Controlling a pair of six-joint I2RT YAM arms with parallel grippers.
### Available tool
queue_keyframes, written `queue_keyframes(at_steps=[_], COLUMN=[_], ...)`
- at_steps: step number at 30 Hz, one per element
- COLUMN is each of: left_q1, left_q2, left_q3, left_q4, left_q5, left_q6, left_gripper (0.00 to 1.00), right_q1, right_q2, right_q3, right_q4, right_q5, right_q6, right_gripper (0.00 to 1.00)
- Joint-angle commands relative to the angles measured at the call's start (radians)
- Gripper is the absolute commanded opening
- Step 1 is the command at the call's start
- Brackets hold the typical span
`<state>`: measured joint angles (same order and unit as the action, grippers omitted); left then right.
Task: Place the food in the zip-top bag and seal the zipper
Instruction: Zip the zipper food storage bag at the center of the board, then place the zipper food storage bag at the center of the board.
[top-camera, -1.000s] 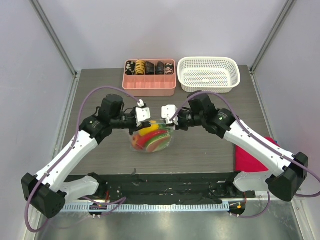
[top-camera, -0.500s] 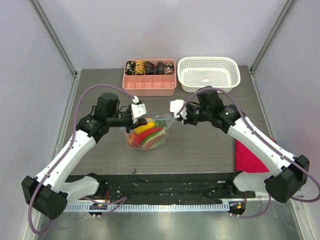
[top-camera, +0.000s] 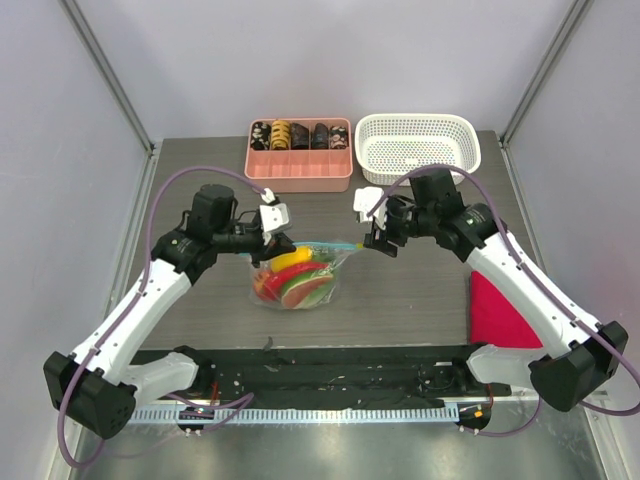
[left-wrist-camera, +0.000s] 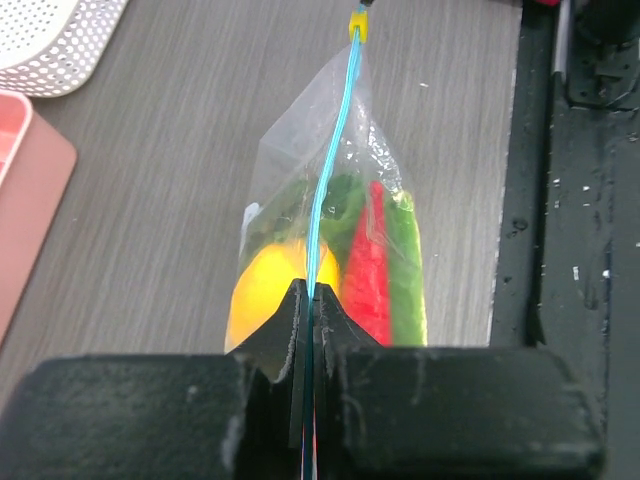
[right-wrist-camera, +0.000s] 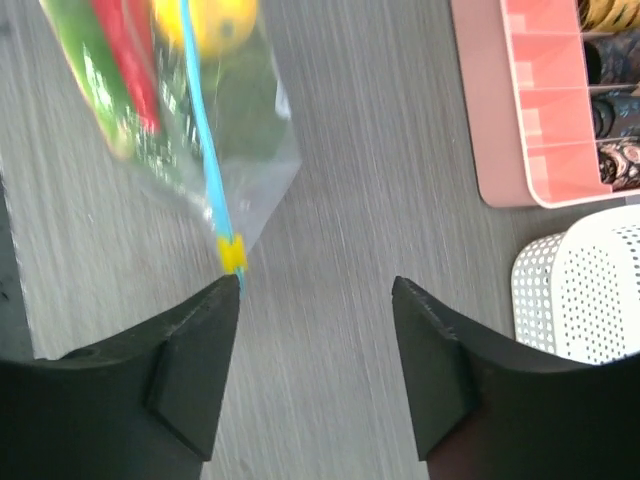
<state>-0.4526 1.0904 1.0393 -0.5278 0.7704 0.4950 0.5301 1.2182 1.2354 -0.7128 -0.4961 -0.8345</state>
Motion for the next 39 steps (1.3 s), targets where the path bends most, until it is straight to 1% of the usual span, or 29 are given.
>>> queue_keyframes(at_steps=[1,4,7,11,15,16,17,18,19,21,23,24,25,26,27,29,31,32,34,37,39], left_q1=[-0.018,-0.023,-0.023,-0.024,-0.024,-0.024,-0.024,-0.023,-0.017,-0.015,-0.015,-0.014,-0.002,0.012,0.026,0.064,0.095,0.100,0.103,0.100,0.092], left_q2=[0.003,0.012,0.017,0.012,-0.001,0.002,0.005,0.023,0.032,0.060,0.074,0.094,0.115,0.135,0.178,0.221,0.281,0.302,0.335,0.361,0.368], left_q3=[0.045,0.045,0.045,0.038,0.024,0.021,0.022,0.022,0.030,0.034,0.033,0.044,0.059,0.083,0.137,0.220,0.270,0.309,0.312,0.257,0.231], left_q4=[0.057,0.091,0.120,0.143,0.134,0.129,0.126,0.129,0.132,0.152,0.224,0.251,0.268,0.276,0.275,0.266,0.241,0.211,0.187,0.175,0.131], left_q5=[0.059,0.053,0.066,0.076,0.093,0.081,0.067,0.038,0.035,0.026,-0.017,-0.093,-0.118,-0.126,-0.119,-0.117,-0.086,-0.076,-0.031,0.053,0.091], left_q6=[-0.073,-0.127,-0.151,-0.161,-0.150,-0.153,-0.154,-0.171,-0.179,-0.184,-0.168,-0.153,-0.150,-0.141,-0.132,-0.136,-0.131,-0.128,-0.115,-0.140,-0.148], left_gripper=[0.00,0.00,0.00,0.00,0.00,0.00,0.00,0.00,0.00,0.00,0.00,0.00,0.00,0.00,0.00,0.00,0.00,0.00,0.00,0.00,0.00], right_q1=[0.042,0.111,0.182,0.223,0.237,0.237,0.235,0.237,0.234,0.234,0.234,0.232,0.229,0.208,0.197,0.159,0.133,0.116,0.111,0.116,0.146], right_q2=[-0.003,0.007,0.039,0.081,0.125,0.133,0.139,0.148,0.152,0.147,0.149,0.158,0.162,0.168,0.184,0.210,0.248,0.254,0.251,0.218,0.181], right_q3=[0.091,0.091,0.093,0.058,0.042,0.041,0.041,0.042,0.038,0.032,0.026,0.024,0.030,0.035,0.041,0.079,0.136,0.144,0.125,0.043,-0.045], right_q4=[0.091,0.156,0.180,0.263,0.303,0.311,0.315,0.315,0.314,0.322,0.352,0.393,0.412,0.429,0.479,0.513,0.510,0.504,0.487,0.429,0.418], right_q5=[-0.094,-0.094,-0.079,-0.033,0.048,0.068,0.092,0.117,0.120,0.120,0.151,0.207,0.221,0.235,0.246,0.266,0.258,0.254,0.245,0.180,0.182], right_q6=[0.133,0.173,0.193,0.229,0.232,0.233,0.238,0.236,0.221,0.196,0.175,0.166,0.150,0.105,0.088,0.019,-0.006,-0.029,-0.041,-0.028,-0.015], right_gripper=[0.70,0.72,0.72,0.69,0.63,0.57,0.53,0.46,0.20,0.01,0.01,0.01,0.01,0.01,0.01,0.01,0.01,0.01,0.01,0.01,0.01])
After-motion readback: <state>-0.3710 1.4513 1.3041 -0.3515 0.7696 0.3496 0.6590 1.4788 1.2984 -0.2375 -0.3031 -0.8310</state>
